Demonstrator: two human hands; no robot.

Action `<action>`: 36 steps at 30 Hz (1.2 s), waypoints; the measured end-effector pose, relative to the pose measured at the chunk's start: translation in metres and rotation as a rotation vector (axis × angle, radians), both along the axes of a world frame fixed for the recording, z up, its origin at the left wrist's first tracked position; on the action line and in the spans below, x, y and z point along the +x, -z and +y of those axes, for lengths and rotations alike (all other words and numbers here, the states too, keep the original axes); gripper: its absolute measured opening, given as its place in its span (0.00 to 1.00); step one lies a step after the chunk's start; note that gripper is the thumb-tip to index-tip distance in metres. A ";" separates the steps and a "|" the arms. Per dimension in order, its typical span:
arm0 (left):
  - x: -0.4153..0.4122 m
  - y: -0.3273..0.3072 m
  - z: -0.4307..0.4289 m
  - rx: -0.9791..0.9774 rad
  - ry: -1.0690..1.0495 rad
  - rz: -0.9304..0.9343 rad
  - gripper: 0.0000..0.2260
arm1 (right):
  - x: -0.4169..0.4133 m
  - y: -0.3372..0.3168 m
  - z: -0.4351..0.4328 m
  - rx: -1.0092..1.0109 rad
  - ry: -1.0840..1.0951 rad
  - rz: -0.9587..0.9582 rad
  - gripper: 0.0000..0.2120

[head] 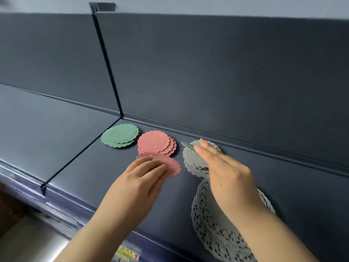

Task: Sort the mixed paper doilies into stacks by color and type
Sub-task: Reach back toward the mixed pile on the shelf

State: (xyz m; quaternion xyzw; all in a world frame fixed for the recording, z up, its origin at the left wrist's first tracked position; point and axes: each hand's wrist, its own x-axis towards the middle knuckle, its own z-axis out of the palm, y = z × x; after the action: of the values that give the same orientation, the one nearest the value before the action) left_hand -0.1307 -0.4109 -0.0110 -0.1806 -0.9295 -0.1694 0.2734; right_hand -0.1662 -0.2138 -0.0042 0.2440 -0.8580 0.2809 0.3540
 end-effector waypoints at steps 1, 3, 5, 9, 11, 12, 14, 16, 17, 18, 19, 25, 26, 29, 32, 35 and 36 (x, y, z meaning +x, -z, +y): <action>-0.012 -0.002 -0.009 0.003 0.003 0.028 0.14 | -0.007 -0.002 -0.005 0.009 0.019 0.014 0.24; -0.042 -0.005 -0.024 0.022 0.024 0.049 0.13 | -0.018 -0.007 -0.016 0.027 0.069 0.031 0.24; -0.073 -0.005 -0.032 0.009 0.079 -0.036 0.11 | -0.026 -0.011 -0.029 0.037 0.127 0.031 0.23; -0.119 0.020 -0.040 -0.285 0.190 -0.395 0.14 | -0.034 -0.012 -0.062 0.021 0.229 -0.003 0.23; -0.126 0.027 -0.051 -0.371 0.236 -0.422 0.17 | -0.036 -0.010 -0.079 0.033 0.280 -0.026 0.23; -0.127 0.027 -0.058 -0.390 0.269 -0.408 0.19 | -0.038 -0.009 -0.087 0.030 0.302 -0.036 0.23; -0.127 0.024 -0.077 -0.433 0.314 -0.389 0.21 | -0.043 -0.008 -0.105 0.015 0.340 -0.045 0.22; -0.127 0.022 -0.104 -0.430 0.298 -0.352 0.20 | -0.046 -0.007 -0.125 0.021 0.367 -0.031 0.22; -0.127 0.021 -0.118 -0.421 0.285 -0.332 0.20 | -0.048 -0.004 -0.136 0.021 0.370 -0.035 0.22; -0.126 0.020 -0.133 -0.409 0.274 -0.317 0.20 | -0.050 -0.002 -0.149 0.011 0.363 -0.056 0.23; -0.126 0.018 -0.148 -0.396 0.266 -0.299 0.20 | -0.052 0.000 -0.162 -0.002 0.349 -0.079 0.23; -0.125 0.003 -0.226 -0.282 0.208 -0.227 0.14 | -0.079 0.008 -0.238 -0.015 0.240 -0.159 0.22; -0.126 0.003 -0.236 -0.261 0.188 -0.210 0.14 | -0.086 0.008 -0.248 -0.007 0.221 -0.182 0.24; -0.129 0.002 -0.263 -0.192 0.118 -0.187 0.12 | -0.106 0.016 -0.273 0.129 0.171 -0.206 0.27; -0.131 0.005 -0.279 -0.129 0.061 -0.159 0.12 | -0.112 0.035 -0.288 0.263 0.125 -0.514 0.21; -0.131 0.011 -0.284 -0.103 0.083 -0.151 0.10 | -0.109 0.049 -0.293 0.258 0.118 -0.586 0.16; -0.132 0.012 -0.284 -0.099 0.097 -0.153 0.10 | -0.108 0.046 -0.294 0.248 0.121 -0.601 0.16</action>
State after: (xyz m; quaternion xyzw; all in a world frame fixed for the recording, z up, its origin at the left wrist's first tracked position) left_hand -0.2625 -0.6946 -0.0232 -0.2252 -0.9451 -0.1495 0.1838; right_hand -0.2747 -0.5075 -0.0501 0.1401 -0.9647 0.2124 0.0685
